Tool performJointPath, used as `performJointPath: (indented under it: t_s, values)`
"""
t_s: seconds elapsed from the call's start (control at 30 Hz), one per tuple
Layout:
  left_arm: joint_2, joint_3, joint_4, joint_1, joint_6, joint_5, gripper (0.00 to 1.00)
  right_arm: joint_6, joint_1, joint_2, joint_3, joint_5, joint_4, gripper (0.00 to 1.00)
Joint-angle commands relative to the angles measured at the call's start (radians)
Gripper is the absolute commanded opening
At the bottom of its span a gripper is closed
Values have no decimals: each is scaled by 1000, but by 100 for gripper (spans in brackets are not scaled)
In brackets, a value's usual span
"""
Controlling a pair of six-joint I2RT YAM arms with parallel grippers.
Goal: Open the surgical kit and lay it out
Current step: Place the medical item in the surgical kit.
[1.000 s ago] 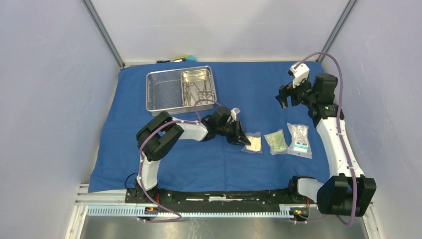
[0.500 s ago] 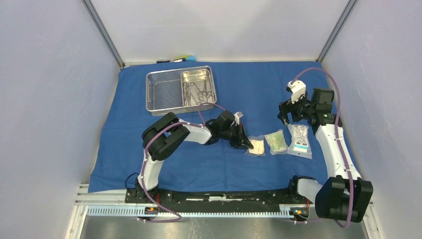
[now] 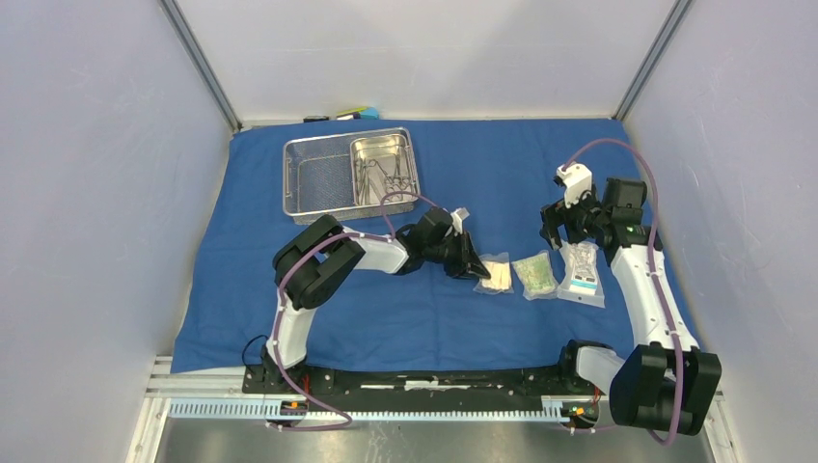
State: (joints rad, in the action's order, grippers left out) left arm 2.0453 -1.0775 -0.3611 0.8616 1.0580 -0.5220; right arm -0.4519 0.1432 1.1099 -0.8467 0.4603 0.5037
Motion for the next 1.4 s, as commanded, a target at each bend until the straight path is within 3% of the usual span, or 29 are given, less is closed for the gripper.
performJointPath:
  t_s: [0.0, 0.13, 0.3, 0.43, 0.47, 0.5, 0.53, 1.03, 1.2, 1.37]
  values:
    - [11, -34, -10, 9, -22, -2, 18, -9, 5, 3, 5, -15, 2, 89]
    - [18, -39, 0, 10, -16, -4, 24, -1, 6, 10, -5, -9, 8, 89]
    - [10, -99, 145, 10, -82, 7, 46, -7, 5, 10, -11, -6, 10, 89]
    - [-14, -148, 253, 10, -169, 40, 67, -11, 6, 17, -8, -6, 8, 89]
    - [-24, -155, 272, 10, -191, 47, 75, -11, 6, 18, -9, -4, 7, 89]
    - [-35, -159, 287, 9, -210, 58, 92, -10, 5, 19, -9, -3, 4, 89]
    - [-47, -164, 308, 10, -234, 68, 100, -9, 6, 20, -11, -1, 0, 89]
    - [-261, -230, 579, -13, -641, 275, 100, 18, 3, 46, -132, 56, -69, 92]
    - [-398, -248, 681, -22, -897, 479, 100, 47, -35, 67, -159, 63, -130, 95]
    - [-505, -227, 712, -26, -1100, 747, 100, 23, -151, 80, -168, -24, -208, 98]
